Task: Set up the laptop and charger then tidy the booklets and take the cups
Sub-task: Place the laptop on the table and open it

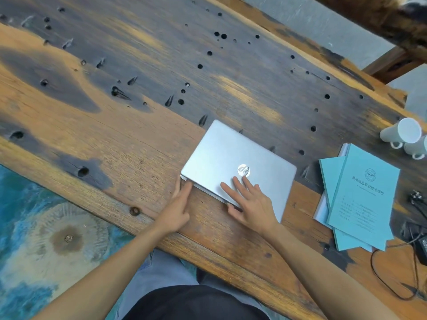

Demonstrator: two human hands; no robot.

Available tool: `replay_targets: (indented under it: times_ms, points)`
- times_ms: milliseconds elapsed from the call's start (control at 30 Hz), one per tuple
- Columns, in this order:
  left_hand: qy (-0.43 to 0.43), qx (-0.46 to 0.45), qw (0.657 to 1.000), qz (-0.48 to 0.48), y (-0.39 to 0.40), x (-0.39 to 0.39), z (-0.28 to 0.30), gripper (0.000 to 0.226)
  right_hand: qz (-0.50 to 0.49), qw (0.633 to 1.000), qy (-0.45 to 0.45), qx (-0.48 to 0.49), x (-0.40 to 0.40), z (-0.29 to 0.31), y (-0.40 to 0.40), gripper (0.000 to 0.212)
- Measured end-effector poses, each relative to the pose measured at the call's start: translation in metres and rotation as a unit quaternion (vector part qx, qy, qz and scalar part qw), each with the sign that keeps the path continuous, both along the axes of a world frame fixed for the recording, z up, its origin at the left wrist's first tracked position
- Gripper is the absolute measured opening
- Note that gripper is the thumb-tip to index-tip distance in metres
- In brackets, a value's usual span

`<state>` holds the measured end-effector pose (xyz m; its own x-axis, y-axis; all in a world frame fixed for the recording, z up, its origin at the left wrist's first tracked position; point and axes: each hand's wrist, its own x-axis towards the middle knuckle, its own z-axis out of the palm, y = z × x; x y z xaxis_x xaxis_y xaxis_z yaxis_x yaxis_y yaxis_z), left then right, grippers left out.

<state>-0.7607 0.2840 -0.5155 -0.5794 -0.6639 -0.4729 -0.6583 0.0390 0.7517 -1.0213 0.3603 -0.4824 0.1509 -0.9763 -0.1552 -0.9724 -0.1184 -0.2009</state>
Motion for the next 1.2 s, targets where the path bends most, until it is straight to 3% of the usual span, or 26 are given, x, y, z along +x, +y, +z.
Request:
replay_targets:
  times_ms: [67,133,233,400,467,600,700,967,1200]
  points:
    - [-0.087,-0.092,0.987,-0.094,0.01,-0.005,-0.007,0.089,0.031,0.999,0.017,-0.01,0.003,-0.001,0.002,0.061]
    - [-0.156,-0.144,0.967,-0.139,0.016,-0.009,-0.007,0.08,0.077,0.997,0.03,-0.007,0.007,-0.003,0.005,0.083]
    - [-0.185,-0.223,0.938,-0.188,0.017,-0.011,-0.003,0.073,0.145,0.989,0.042,0.0,0.009,-0.002,0.007,0.112]
    - [-0.214,-0.257,0.898,-0.285,0.005,-0.008,0.006,0.074,0.182,0.981,0.07,0.002,0.009,0.008,0.003,0.121]
    - [-0.225,-0.261,0.89,-0.297,0.003,-0.007,0.009,0.075,0.187,0.979,0.078,-0.007,0.006,0.013,0.002,0.113]
    - [-0.252,-0.265,0.882,-0.298,0.007,-0.01,0.013,0.076,0.204,0.971,0.1,-0.071,-0.004,0.028,-0.003,0.071]
    - [-0.265,-0.271,0.875,-0.299,0.01,-0.013,0.015,0.076,0.188,0.97,0.105,-0.11,-0.012,0.042,-0.009,0.054]
    - [-0.294,-0.284,0.852,-0.326,0.008,-0.039,0.034,0.076,0.209,0.958,0.136,-0.142,-0.045,0.085,-0.037,0.061]
    - [-0.296,-0.29,0.83,-0.374,-0.01,-0.055,0.043,0.063,0.224,0.946,0.169,-0.165,-0.086,0.111,-0.076,0.064]
